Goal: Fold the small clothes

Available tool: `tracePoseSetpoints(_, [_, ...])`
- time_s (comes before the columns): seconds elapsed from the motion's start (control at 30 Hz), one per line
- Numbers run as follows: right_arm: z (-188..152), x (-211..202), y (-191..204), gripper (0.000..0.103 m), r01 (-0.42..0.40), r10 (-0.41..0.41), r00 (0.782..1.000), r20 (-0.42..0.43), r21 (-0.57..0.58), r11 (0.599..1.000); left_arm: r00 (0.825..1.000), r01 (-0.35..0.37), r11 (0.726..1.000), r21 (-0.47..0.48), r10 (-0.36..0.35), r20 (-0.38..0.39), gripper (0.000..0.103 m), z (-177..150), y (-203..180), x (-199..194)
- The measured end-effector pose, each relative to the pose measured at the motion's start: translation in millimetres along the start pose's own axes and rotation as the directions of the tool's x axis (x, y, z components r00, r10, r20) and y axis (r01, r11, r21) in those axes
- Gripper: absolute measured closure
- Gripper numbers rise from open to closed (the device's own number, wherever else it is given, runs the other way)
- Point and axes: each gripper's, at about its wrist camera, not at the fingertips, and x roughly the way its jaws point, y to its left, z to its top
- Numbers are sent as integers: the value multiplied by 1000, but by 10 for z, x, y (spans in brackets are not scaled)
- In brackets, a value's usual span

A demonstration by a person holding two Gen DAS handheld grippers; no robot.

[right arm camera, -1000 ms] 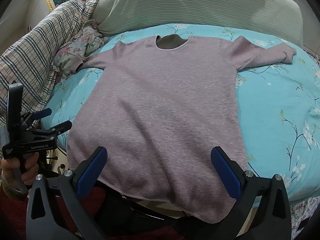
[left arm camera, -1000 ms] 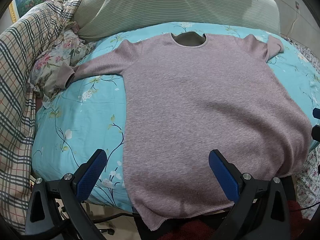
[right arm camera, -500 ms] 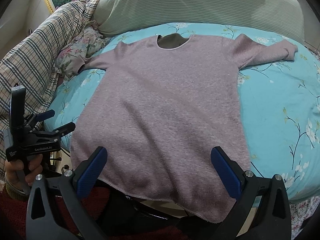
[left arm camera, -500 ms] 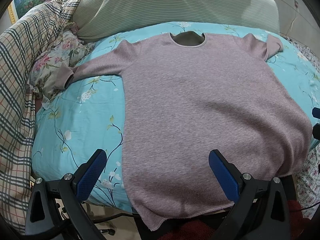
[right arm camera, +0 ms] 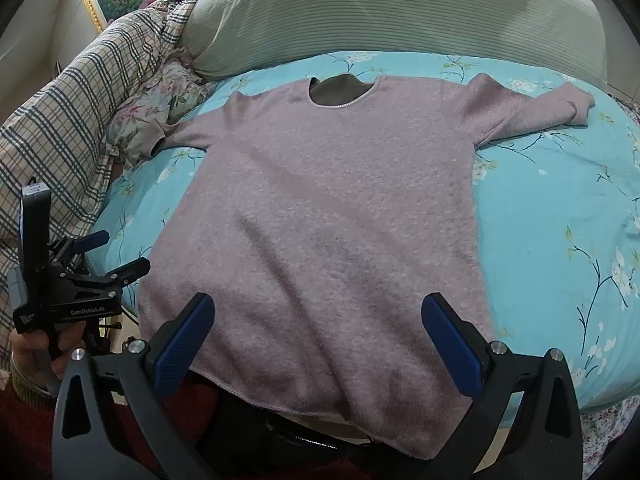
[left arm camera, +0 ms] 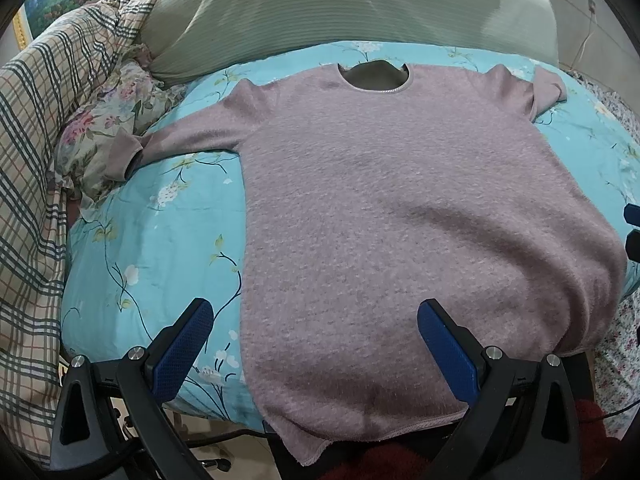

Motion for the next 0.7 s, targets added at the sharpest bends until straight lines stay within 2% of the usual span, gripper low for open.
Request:
tracePoseSetpoints(0.27, [41, 112, -70, 0, 0, 0, 1000, -18, 10, 1000, 998, 23, 1000, -1, -23, -53, 1, 51, -20, 142])
tracePoseSetpoints(0.5, [147, 136, -294, 3, 22, -23, 1000, 19, 52, 998, 997, 51, 999, -20, -52, -60, 1, 143, -19, 268])
tracePoseSetpoints(0.57, [206, 129, -420, 11, 44, -47, 998, 34, 70, 997, 998, 37, 999, -20, -38, -42, 1, 179, -3, 310])
tracePoseSetpoints(0.7, [454, 88, -944, 24, 80, -95, 992, 77, 186, 979, 996, 67, 996, -57, -70, -59, 1, 276, 35, 414])
